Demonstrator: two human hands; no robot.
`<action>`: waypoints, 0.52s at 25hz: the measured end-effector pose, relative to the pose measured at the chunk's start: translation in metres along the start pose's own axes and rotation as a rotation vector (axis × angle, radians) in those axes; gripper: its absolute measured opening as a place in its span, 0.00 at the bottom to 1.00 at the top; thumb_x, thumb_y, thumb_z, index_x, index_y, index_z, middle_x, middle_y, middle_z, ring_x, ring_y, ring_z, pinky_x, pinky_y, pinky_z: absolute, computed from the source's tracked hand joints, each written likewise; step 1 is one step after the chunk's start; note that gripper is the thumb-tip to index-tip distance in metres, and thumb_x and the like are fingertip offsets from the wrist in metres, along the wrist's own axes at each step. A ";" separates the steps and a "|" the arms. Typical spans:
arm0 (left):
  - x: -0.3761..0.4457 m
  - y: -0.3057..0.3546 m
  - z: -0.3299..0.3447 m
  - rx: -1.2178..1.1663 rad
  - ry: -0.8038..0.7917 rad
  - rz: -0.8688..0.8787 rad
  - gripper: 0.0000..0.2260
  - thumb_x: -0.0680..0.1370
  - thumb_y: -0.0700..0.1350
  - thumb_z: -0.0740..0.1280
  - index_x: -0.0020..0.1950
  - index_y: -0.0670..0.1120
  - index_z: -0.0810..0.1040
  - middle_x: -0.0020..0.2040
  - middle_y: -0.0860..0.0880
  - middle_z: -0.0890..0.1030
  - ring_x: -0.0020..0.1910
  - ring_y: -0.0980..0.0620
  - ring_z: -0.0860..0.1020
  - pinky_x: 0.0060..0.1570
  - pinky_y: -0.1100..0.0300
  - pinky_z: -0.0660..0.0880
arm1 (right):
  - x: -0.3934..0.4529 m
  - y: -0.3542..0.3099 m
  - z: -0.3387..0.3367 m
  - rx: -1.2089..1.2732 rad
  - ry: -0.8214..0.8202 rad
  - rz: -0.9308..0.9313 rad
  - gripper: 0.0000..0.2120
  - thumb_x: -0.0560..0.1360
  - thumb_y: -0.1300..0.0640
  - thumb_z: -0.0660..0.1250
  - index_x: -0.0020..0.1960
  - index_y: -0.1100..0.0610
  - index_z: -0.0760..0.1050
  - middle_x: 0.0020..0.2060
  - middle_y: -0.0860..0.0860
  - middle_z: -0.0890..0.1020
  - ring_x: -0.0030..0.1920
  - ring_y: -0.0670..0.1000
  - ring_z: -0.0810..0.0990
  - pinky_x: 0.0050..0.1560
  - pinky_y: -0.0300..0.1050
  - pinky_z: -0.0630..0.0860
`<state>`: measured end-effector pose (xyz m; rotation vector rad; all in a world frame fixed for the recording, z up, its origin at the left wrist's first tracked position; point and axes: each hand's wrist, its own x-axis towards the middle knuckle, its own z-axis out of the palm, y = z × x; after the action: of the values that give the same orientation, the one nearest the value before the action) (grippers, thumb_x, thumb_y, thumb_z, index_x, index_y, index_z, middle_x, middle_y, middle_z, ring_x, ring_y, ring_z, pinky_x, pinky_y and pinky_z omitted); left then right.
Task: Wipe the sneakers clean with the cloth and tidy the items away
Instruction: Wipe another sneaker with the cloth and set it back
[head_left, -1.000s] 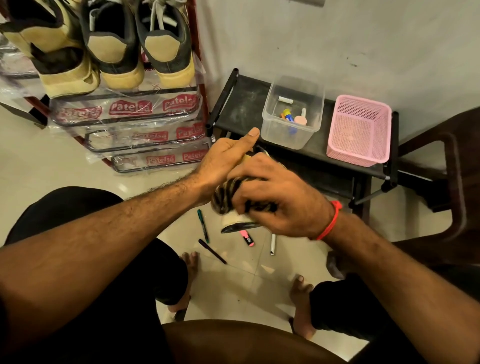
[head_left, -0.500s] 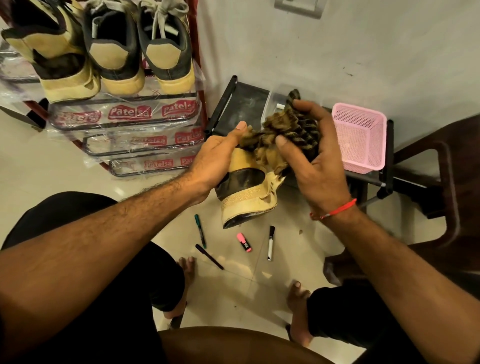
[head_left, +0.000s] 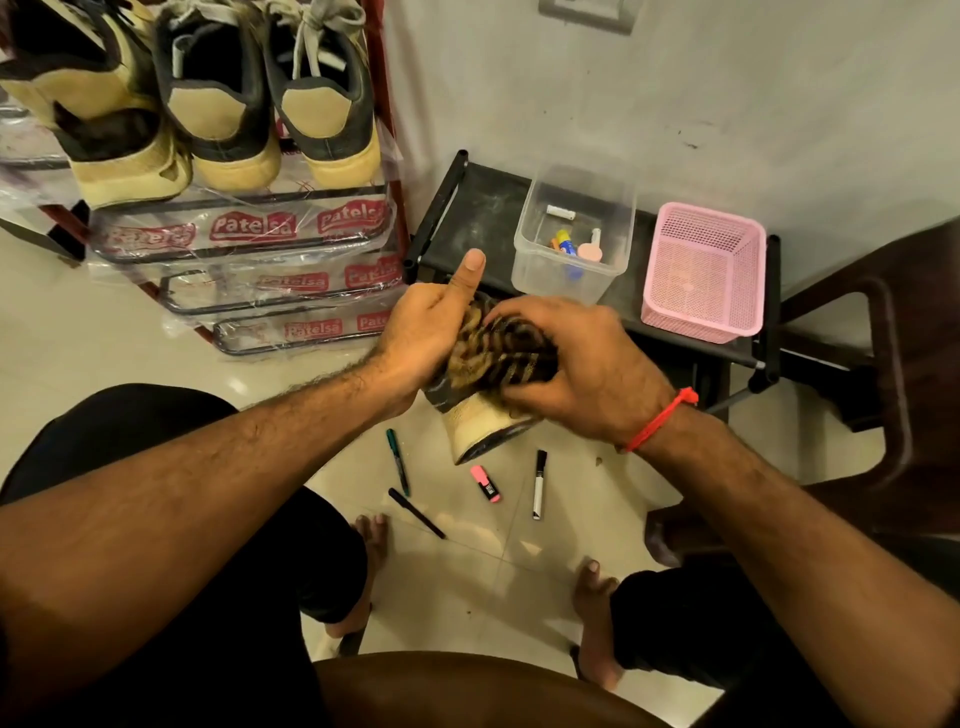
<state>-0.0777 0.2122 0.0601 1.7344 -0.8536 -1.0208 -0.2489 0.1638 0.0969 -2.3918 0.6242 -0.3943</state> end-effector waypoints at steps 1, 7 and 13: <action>-0.002 -0.002 0.001 0.047 0.001 0.007 0.29 0.80 0.66 0.57 0.27 0.50 0.70 0.26 0.52 0.73 0.27 0.55 0.73 0.33 0.60 0.72 | -0.003 -0.006 0.003 0.012 -0.062 -0.051 0.23 0.68 0.50 0.77 0.61 0.55 0.77 0.53 0.50 0.82 0.54 0.46 0.80 0.57 0.44 0.79; -0.004 0.006 0.003 -0.032 -0.026 0.001 0.29 0.81 0.66 0.56 0.30 0.48 0.73 0.27 0.50 0.74 0.29 0.52 0.74 0.35 0.59 0.72 | 0.000 0.021 -0.014 -0.093 0.106 0.157 0.22 0.70 0.52 0.77 0.61 0.56 0.77 0.53 0.52 0.82 0.53 0.48 0.78 0.57 0.51 0.79; -0.006 0.003 0.002 0.043 -0.027 0.015 0.31 0.80 0.68 0.55 0.30 0.45 0.72 0.28 0.47 0.72 0.32 0.47 0.72 0.36 0.56 0.70 | 0.001 0.011 -0.003 -0.029 0.031 0.027 0.21 0.69 0.53 0.77 0.60 0.56 0.78 0.53 0.51 0.82 0.53 0.46 0.79 0.58 0.44 0.78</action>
<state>-0.0825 0.2152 0.0643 1.7507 -0.9107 -1.0246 -0.2528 0.1542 0.0919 -2.4066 0.6799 -0.4138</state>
